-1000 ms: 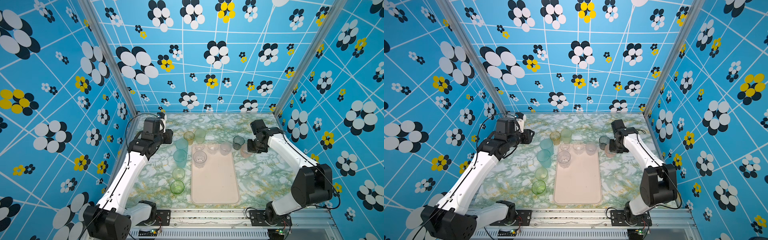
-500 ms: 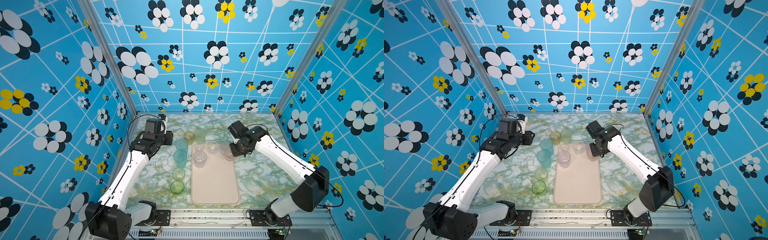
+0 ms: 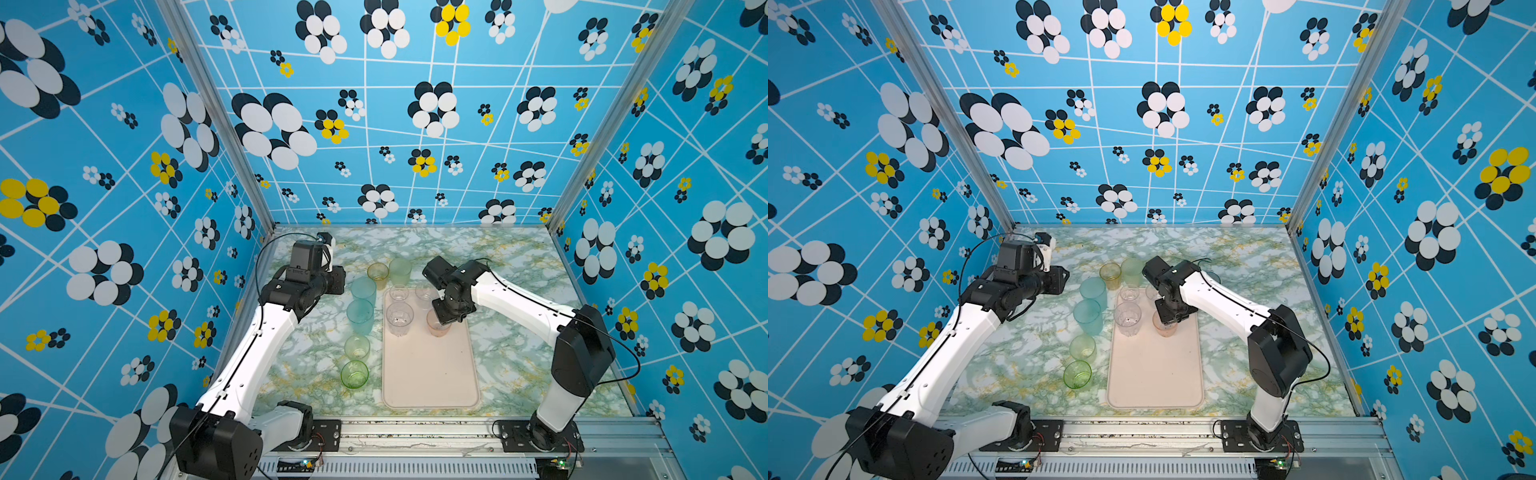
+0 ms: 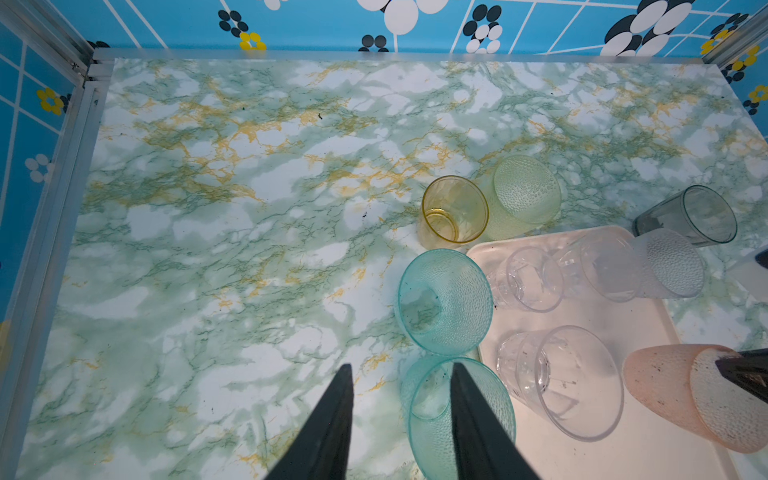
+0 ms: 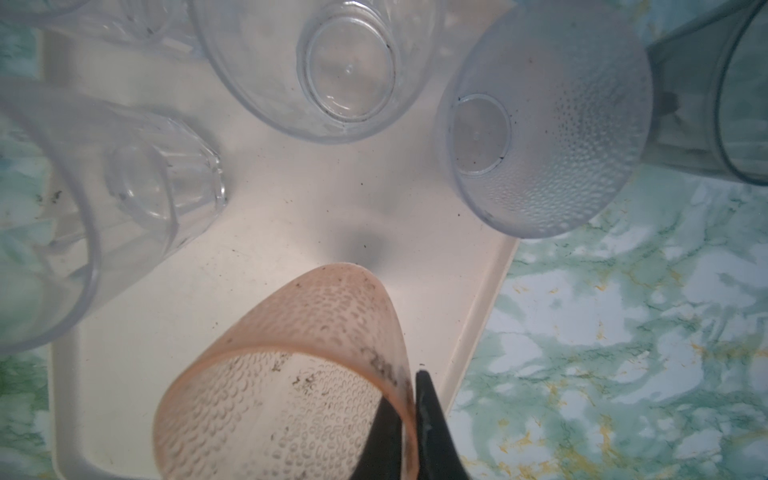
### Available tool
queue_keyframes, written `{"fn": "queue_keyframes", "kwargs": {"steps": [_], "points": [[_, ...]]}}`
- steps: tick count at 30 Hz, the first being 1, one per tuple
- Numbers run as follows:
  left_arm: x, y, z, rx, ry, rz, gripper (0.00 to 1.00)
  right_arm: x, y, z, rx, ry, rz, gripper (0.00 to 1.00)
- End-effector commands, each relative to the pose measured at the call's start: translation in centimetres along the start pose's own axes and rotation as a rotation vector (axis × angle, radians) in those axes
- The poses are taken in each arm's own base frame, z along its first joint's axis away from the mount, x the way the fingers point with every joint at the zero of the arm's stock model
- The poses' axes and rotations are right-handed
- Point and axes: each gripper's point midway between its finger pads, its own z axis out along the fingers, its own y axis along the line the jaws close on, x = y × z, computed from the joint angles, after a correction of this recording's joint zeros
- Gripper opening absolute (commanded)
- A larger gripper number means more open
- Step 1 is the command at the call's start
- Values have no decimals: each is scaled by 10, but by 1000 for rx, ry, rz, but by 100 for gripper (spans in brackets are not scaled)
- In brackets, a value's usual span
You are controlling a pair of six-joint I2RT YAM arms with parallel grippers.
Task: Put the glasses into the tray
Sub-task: 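Lift the pink tumbler with the right gripper and carry it over the tray, then lower the pink tumbler onto the tray and open the right gripper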
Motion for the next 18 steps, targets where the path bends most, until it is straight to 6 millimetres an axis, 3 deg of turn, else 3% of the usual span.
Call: {"fn": "queue_keyframes", "kwargs": {"steps": [1,18], "points": [[8,6,-2,-19,18,8,40,-12,11,2,-26,-31,29,9],[11,7,1,-27,31,16,41,-24,22,23,-42,-36,58,10]]}}
